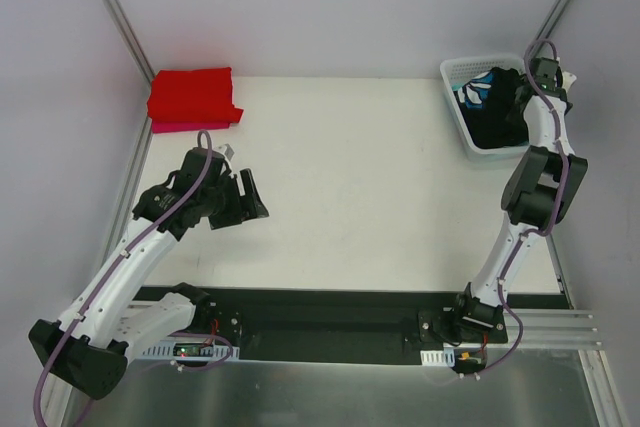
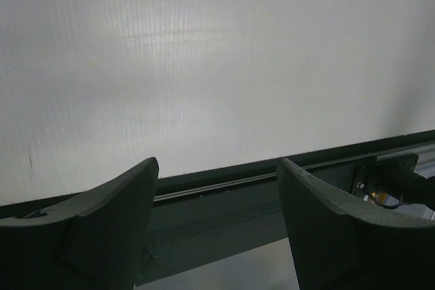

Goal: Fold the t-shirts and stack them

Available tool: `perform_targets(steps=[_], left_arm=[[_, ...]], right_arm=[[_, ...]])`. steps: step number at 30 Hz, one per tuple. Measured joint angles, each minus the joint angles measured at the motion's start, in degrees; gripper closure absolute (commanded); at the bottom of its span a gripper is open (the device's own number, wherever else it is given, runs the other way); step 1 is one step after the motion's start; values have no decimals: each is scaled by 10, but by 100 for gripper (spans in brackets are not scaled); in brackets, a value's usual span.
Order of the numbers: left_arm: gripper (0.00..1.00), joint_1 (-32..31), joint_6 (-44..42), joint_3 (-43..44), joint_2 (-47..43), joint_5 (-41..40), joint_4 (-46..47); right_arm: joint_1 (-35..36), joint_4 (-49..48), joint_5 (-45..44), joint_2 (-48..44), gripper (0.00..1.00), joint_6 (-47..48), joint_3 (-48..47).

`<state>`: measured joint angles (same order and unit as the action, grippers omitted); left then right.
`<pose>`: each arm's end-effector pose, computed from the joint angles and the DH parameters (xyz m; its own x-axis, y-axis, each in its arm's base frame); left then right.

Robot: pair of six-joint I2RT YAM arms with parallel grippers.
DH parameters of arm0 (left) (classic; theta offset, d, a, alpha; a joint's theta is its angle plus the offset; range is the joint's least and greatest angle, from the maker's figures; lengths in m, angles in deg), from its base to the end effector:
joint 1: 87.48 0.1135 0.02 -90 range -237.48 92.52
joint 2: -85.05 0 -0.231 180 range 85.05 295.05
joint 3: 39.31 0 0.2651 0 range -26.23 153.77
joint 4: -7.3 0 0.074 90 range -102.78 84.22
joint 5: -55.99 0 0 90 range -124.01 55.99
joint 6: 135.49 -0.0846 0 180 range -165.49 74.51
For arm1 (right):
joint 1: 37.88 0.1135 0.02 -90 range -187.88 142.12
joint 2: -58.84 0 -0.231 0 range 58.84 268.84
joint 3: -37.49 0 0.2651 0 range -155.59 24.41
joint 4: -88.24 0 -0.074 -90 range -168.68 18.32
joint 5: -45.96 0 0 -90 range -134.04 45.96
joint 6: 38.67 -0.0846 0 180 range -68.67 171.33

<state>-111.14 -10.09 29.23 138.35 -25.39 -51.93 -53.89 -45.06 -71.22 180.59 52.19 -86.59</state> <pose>0.2249 -0.1124 0.2589 -0.8056 -0.2723 -0.5262 0.0354 0.8644 -0.5016 0.4826 -0.1787 0.2163 -0.6805 0.1814 -0.7100 0.5491 0.7678 -0.3301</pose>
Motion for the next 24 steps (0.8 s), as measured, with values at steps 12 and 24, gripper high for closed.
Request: perform_targets(steps=[12,24], left_arm=[[30,-4,0,13,1,1,-2],[30,-34,15,18,2,-4,-2]], right_arm=[[-10,7,20,18,99,-24,21],[-6,-6,138,-23,99,-52,-16]])
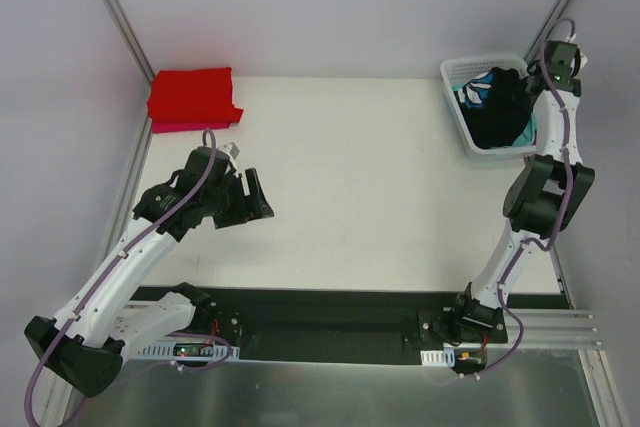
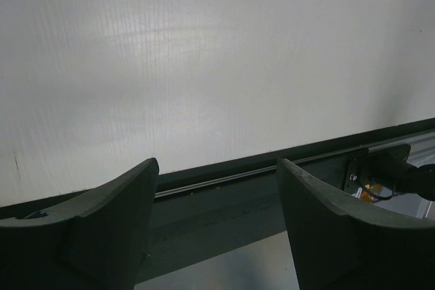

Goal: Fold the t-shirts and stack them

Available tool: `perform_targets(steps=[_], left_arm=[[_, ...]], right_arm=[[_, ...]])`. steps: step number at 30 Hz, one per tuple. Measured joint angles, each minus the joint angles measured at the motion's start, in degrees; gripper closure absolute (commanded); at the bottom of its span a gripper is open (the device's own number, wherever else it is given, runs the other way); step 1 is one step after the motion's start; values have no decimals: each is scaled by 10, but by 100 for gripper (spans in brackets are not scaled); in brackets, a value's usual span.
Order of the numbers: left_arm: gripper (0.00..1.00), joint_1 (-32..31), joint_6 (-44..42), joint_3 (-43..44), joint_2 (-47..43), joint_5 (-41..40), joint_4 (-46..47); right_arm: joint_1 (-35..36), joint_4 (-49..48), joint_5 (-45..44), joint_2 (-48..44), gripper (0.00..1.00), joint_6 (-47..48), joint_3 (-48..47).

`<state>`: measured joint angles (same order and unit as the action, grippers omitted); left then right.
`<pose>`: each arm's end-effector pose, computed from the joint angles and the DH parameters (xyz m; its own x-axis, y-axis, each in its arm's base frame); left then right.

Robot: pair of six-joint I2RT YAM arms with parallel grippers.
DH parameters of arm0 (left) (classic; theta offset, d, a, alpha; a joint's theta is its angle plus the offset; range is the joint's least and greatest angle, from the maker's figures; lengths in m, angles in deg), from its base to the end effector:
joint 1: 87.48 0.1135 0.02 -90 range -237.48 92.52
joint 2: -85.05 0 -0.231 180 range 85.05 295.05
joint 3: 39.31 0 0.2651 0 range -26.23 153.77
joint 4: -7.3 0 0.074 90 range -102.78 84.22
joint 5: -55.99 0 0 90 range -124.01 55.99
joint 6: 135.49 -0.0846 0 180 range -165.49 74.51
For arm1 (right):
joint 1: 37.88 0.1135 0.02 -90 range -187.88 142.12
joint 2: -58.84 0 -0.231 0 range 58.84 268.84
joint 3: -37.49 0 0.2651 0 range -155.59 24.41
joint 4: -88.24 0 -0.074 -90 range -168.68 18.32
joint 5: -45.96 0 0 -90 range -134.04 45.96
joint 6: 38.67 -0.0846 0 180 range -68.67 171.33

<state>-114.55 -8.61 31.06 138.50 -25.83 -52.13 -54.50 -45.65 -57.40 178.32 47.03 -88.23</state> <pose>0.2192 -0.1256 0.2696 -0.8077 -0.2543 -0.5319 0.0739 0.8514 -0.5193 0.4900 -0.1667 0.2432 -0.5789 0.2489 -0.7764 0.4930 0.8653 -0.0902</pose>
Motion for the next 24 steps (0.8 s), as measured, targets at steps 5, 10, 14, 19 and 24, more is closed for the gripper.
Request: perform_targets(steps=[5,10,14,19,24], left_arm=[[30,-5,2,0,3,-13,0],[30,-11,5,0,3,-23,0],[30,-11,12,-1,3,-28,2],[30,-17,17,-4,4,-30,12],[30,-23,19,-5,12,-40,23]], right_arm=[[0,-72,142,-85,99,-64,-61],[0,-207,282,-173,99,-205,-111],[0,-355,379,-194,99,-405,-169],[35,-521,499,-227,99,-643,-153],[127,-556,632,-320,99,-707,-15]])
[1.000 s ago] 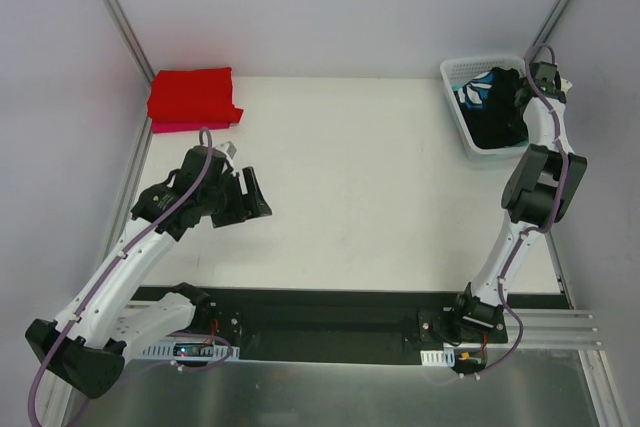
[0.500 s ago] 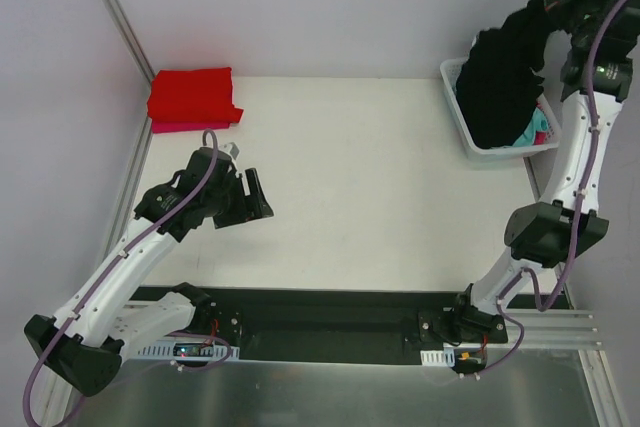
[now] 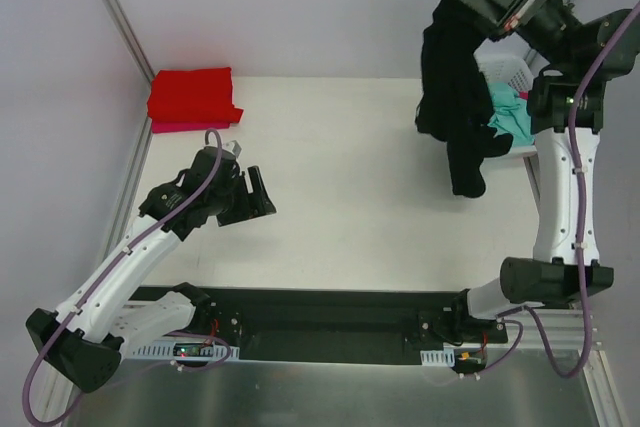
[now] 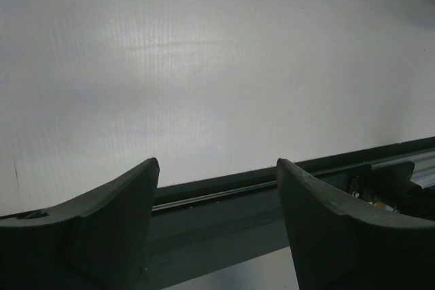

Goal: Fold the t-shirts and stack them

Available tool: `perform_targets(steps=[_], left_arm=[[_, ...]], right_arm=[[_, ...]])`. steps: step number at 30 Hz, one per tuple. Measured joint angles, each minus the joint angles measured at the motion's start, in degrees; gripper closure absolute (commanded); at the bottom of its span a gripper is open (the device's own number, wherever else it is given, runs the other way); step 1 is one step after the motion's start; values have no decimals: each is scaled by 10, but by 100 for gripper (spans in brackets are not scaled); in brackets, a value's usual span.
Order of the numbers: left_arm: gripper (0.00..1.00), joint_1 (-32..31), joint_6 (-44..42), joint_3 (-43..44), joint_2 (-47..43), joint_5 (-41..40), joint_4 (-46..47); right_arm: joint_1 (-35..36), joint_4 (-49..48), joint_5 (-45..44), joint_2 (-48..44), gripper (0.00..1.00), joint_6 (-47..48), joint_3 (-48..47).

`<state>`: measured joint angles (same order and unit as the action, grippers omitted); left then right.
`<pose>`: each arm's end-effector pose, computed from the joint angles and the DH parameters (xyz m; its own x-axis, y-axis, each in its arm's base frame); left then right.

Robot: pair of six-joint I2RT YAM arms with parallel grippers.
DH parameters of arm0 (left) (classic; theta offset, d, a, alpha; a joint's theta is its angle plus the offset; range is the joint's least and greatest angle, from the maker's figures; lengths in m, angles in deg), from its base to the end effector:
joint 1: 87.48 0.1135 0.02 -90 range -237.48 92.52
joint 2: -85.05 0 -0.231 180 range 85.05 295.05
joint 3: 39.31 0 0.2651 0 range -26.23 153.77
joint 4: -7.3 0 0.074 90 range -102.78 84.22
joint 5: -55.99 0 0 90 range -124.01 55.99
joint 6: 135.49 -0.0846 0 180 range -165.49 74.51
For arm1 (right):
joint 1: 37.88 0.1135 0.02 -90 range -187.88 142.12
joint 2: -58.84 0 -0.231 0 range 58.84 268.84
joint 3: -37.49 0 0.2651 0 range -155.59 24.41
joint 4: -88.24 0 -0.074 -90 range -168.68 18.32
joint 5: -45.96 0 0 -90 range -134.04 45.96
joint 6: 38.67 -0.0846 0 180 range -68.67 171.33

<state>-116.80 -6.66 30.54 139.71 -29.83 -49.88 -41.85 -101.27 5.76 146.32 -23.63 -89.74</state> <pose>0.2236 -0.1327 0.2654 -0.7902 -0.2734 -0.5484 0.0515 0.8622 -0.5040 0.3014 0.0439 0.6112 -0.2409 0.6416 -0.7282 -0.8474 0.2267 0.4801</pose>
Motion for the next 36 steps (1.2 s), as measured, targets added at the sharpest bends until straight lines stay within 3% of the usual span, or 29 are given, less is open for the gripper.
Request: perform_targets(steps=[7,18,27,36], left_arm=[[30,-12,6,0,1,-13,5],[30,-29,10,0,-8,-23,7],[31,-30,11,0,-21,-30,9],[31,-30,11,0,-23,-32,9]], right_arm=[[58,160,109,-118,99,144,13],[62,217,146,-262,99,245,50],[62,299,132,-207,99,322,65],[82,361,57,-57,99,386,6]])
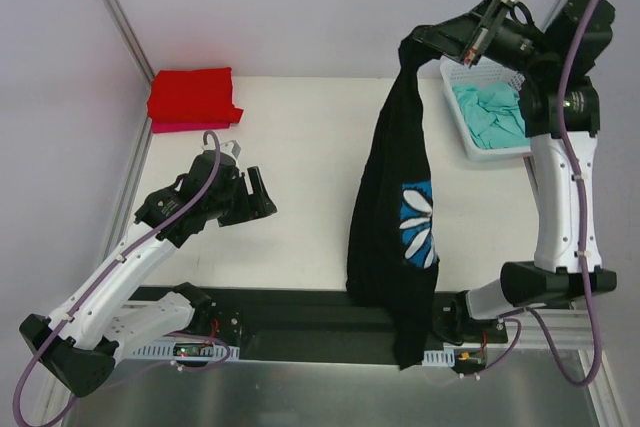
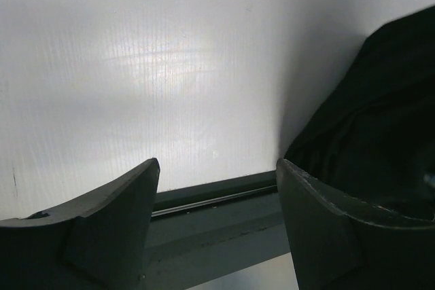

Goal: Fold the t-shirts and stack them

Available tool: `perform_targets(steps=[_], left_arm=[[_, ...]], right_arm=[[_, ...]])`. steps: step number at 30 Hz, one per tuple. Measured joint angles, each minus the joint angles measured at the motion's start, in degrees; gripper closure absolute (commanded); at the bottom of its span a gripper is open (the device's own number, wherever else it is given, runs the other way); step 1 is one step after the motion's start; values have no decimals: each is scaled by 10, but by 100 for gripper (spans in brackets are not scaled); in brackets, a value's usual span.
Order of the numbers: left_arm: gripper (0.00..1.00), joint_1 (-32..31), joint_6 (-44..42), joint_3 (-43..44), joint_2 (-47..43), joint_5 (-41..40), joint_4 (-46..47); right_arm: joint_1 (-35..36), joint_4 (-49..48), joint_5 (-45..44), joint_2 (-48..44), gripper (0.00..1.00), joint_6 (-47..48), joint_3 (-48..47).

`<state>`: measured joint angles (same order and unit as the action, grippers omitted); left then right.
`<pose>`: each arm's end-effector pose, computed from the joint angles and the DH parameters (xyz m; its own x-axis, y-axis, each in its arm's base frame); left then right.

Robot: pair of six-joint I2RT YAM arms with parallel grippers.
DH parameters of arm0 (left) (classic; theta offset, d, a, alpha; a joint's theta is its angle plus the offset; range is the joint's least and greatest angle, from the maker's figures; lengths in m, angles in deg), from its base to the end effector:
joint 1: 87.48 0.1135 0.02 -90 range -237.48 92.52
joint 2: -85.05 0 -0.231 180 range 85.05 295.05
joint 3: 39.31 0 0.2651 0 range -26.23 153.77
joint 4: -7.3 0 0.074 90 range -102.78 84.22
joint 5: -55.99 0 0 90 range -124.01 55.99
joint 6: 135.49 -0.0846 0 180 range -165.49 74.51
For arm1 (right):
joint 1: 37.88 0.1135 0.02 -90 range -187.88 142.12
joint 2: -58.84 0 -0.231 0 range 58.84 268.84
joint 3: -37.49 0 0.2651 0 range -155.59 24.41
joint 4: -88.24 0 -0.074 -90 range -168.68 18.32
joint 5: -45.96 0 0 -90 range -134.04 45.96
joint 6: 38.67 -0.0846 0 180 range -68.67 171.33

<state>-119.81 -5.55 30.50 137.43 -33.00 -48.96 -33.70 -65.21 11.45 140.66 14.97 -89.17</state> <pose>0.2151 -0.1379 0.2764 -0.7569 -0.2806 -0.5902 0.0787 0.8574 -0.5086 0.2850 0.0907 0.5673 -0.2350 0.3196 -0.9179 -0.8472 0.3955 0.3547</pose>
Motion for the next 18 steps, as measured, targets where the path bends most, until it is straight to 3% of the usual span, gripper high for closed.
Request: perform_targets(steps=[5,10,18], left_arm=[[31,0,0,0,0,-3,0],[31,0,0,0,0,-10,0],[31,0,0,0,0,-13,1]], right_arm=[[28,10,-24,74,99,0,-78],[33,-23,-26,74,99,-17,-108],[37,-57,-23,-13,99,-14,-5]])
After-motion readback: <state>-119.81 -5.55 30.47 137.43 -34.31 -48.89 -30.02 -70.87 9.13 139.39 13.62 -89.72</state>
